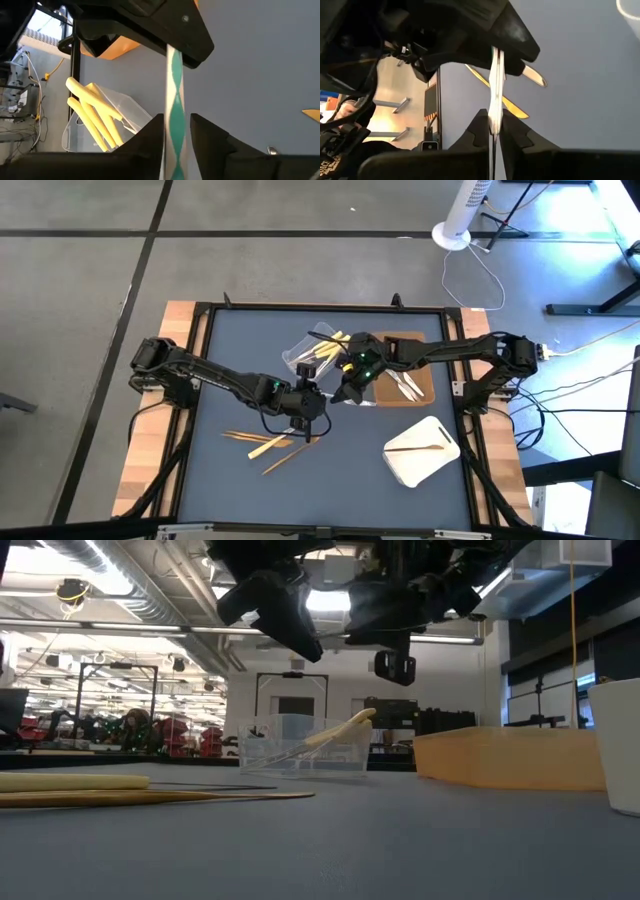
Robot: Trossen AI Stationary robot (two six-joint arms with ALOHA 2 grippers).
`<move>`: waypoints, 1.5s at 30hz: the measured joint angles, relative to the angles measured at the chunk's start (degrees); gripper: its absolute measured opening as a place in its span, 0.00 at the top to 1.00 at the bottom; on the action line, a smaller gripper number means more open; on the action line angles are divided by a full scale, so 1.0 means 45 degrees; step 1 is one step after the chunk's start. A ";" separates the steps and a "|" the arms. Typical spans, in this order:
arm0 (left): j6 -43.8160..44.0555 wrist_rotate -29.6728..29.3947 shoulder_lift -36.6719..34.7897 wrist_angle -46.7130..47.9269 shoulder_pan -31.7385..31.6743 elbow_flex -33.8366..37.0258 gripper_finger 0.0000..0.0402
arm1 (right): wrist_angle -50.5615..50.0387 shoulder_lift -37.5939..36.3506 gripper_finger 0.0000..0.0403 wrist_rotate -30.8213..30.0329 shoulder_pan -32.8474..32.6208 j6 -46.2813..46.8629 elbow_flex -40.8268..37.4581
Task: Sort silverware by color (type)
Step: Put the white knife into the orange bin
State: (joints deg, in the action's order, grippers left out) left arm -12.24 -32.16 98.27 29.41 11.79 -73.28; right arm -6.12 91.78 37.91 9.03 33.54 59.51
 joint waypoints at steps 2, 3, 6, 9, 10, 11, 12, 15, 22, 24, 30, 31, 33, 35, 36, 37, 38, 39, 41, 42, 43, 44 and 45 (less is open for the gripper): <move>0.0018 -0.0006 0.0002 -0.0002 0.0000 -0.0001 0.75 | -0.0052 0.0003 0.98 0.0005 -0.0003 0.0005 -0.0005; 0.0018 -0.0010 0.0002 -0.0010 0.0000 -0.0004 0.74 | -0.0055 0.0003 0.98 0.0005 -0.0003 0.0000 -0.0005; 0.0022 -0.0015 0.0002 -0.0016 0.0000 0.0000 0.70 | -0.0228 0.0003 0.98 -0.0173 -0.0003 0.0013 -0.0005; 0.0031 -0.0042 0.0002 -0.0020 0.0000 0.0000 0.68 | -0.0266 0.0003 0.98 -0.0288 0.0002 0.0015 -0.0005; 0.0031 -0.0053 0.0002 -0.0020 0.0016 -0.0001 0.68 | -0.0298 0.0003 0.98 -0.0287 0.0009 0.0015 -0.0008; 0.0053 -0.0058 0.0002 -0.0017 0.0039 0.0000 0.68 | -0.0309 0.0003 0.98 -0.0287 0.0017 0.0016 -0.0010; 0.0119 -0.0070 0.0002 -0.0020 0.0059 -0.0002 0.68 | -0.0308 0.0003 0.98 -0.0257 0.0022 0.0016 -0.0010; 0.0324 -0.0321 0.0002 -0.0006 0.0181 0.0000 0.68 | -0.0380 0.0003 0.98 -0.0175 0.0022 0.0029 -0.0010; 0.0408 -0.1649 0.0006 0.0273 0.0519 0.0000 0.68 | -0.1153 -0.0121 0.98 -0.0092 0.0022 -0.0249 -0.0019; 0.0621 -0.1955 -0.0015 0.0389 0.0586 0.0000 0.68 | -0.1497 -0.0272 0.98 -0.0109 0.0022 -0.0398 -0.0019; 0.1305 -0.1898 -0.0235 0.0967 0.0645 0.0000 0.68 | -0.2302 -0.0931 0.98 -0.0775 0.0022 -0.0819 -0.0034; 0.1454 -0.1827 -0.0288 0.1056 0.0656 0.0000 0.68 | -0.2462 -0.1068 0.98 -0.0916 0.0022 -0.0881 -0.0034; 0.1743 -0.1687 -0.0407 0.1266 0.0667 0.0000 0.68 | -0.2793 -0.1370 0.98 -0.1200 0.0022 -0.0946 -0.0034; 0.2059 -0.1617 -0.0451 0.1498 0.0743 0.0005 0.68 | -0.3100 -0.1688 0.98 -0.1474 0.0022 -0.1042 -0.0034; 0.2191 -0.1622 -0.0456 0.1503 0.0748 0.0005 0.68 | -0.3301 -0.1861 0.98 -0.1599 0.0022 -0.1113 -0.0034; 0.2285 -0.1597 -0.0504 0.1668 0.0770 0.0005 0.68 | -0.3469 -0.2021 0.98 -0.1735 0.0020 -0.1150 -0.0034; 0.2377 -0.1548 -0.0537 0.1901 0.0821 0.0005 0.68 | -0.3618 -0.2194 0.98 -0.1885 0.0017 -0.1176 -0.0034; 0.2473 -0.1508 -0.0560 0.2002 0.0862 0.0005 0.68 | -0.3833 -0.2359 0.98 -0.2028 0.0012 -0.1178 -0.0034; 0.2644 -0.1387 -0.0581 0.2138 0.0894 0.0005 0.68 | -0.4229 -0.2719 0.98 -0.2298 0.0012 -0.1190 -0.0034; 0.2707 -0.1290 -0.0581 0.2300 0.0910 0.0005 0.68 | -0.4402 -0.2907 0.98 -0.2408 0.0012 -0.1192 -0.0034; 0.2773 -0.1232 -0.0580 0.2407 0.0951 0.0005 0.68 | -0.4574 -0.3098 0.98 -0.2549 0.0012 -0.1192 -0.0034; 0.2919 -0.1229 -0.0576 0.2478 0.0992 0.0005 0.68 | -0.4808 -0.3305 0.98 -0.2727 0.0012 -0.1192 -0.0034; 0.3022 -0.1229 -0.0579 0.2554 0.1013 0.0005 0.68 | -0.5024 -0.3506 0.98 -0.2894 0.0012 -0.1193 -0.0034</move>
State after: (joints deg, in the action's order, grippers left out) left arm 1.36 -37.69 95.67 40.91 16.35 -73.25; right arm -28.72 76.00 24.89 9.08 28.17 59.35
